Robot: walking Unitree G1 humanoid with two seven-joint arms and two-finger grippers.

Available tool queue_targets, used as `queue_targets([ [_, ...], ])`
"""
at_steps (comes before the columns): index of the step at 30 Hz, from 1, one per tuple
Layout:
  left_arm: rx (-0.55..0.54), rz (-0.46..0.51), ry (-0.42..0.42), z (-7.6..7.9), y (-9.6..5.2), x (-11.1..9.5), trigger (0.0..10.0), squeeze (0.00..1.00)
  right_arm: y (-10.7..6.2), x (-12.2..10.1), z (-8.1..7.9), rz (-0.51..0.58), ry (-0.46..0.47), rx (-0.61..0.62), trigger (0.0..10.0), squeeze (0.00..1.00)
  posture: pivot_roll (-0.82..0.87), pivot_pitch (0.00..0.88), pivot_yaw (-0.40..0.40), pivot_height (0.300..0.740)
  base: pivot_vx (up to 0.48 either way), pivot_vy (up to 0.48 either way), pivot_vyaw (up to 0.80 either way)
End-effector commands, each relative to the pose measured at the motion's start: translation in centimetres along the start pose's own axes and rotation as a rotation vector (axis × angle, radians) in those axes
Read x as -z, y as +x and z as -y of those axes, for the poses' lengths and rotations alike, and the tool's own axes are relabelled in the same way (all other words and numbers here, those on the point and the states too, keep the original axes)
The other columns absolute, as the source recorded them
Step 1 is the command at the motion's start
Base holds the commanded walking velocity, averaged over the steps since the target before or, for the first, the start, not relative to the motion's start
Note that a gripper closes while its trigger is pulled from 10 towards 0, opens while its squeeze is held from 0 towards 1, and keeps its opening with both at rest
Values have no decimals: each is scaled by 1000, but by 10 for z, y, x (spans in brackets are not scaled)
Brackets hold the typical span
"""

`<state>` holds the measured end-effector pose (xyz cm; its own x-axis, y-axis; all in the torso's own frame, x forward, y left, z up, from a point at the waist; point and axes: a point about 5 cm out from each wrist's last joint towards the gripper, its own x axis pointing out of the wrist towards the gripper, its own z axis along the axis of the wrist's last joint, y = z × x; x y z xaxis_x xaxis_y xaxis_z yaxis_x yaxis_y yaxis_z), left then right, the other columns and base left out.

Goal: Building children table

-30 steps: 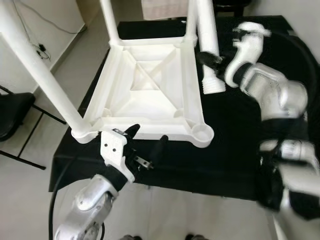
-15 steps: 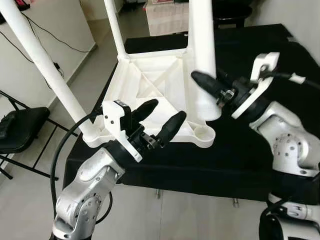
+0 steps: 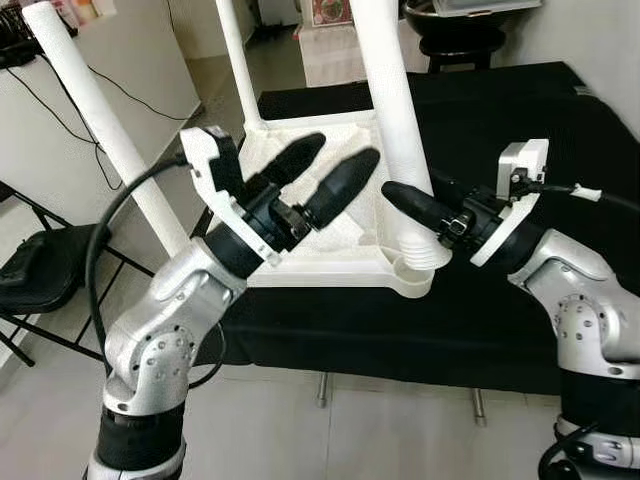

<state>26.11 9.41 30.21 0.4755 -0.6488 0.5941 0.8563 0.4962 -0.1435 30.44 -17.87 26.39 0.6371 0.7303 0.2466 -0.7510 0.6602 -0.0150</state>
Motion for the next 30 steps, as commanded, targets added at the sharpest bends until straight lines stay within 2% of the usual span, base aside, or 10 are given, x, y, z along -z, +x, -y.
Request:
queue_targets([
  [1,-15,13,-12,-5,2,-6,10000,0,2,3,-6,1,-16,-28,10000,0,-128,55,127,740,0,0,0],
  [9,-37,55,-66,-11,8,-15,10000,0,3,9,-22,-39,-69,-139,10000,0,-126,55,128,740,0,0,0],
  [14,-57,78,-83,-17,14,-19,10000,0,3,16,-40,-89,-110,-262,10000,0,-131,53,134,740,0,0,0],
  [21,-58,80,-90,-18,18,-20,10000,0,1,16,-44,-96,-115,-295,10000,0,-135,55,138,740,0,0,0],
  [25,-73,73,-73,-23,21,-21,10000,0,-1,16,-52,-128,-144,-359,10000,0,-138,55,140,740,0,0,0],
  [26,-76,78,-88,-24,21,-21,1843,0,-1,16,-54,-133,-150,-369,10000,0,-139,56,138,740,0,0,0],
  [27,-76,78,-88,-24,21,-21,1843,0,-1,16,-54,-133,-150,-369,10000,0,-139,56,138,740,0,0,0],
  [28,-75,84,-99,-24,22,-22,0,0,-1,16,-55,-135,-155,-372,10000,0,-139,56,138,740,0,0,0],
  [30,-77,92,-124,-24,22,-22,0,0,0,17,-55,-142,-166,-370,10000,0,-145,58,135,740,0,0,0],
])
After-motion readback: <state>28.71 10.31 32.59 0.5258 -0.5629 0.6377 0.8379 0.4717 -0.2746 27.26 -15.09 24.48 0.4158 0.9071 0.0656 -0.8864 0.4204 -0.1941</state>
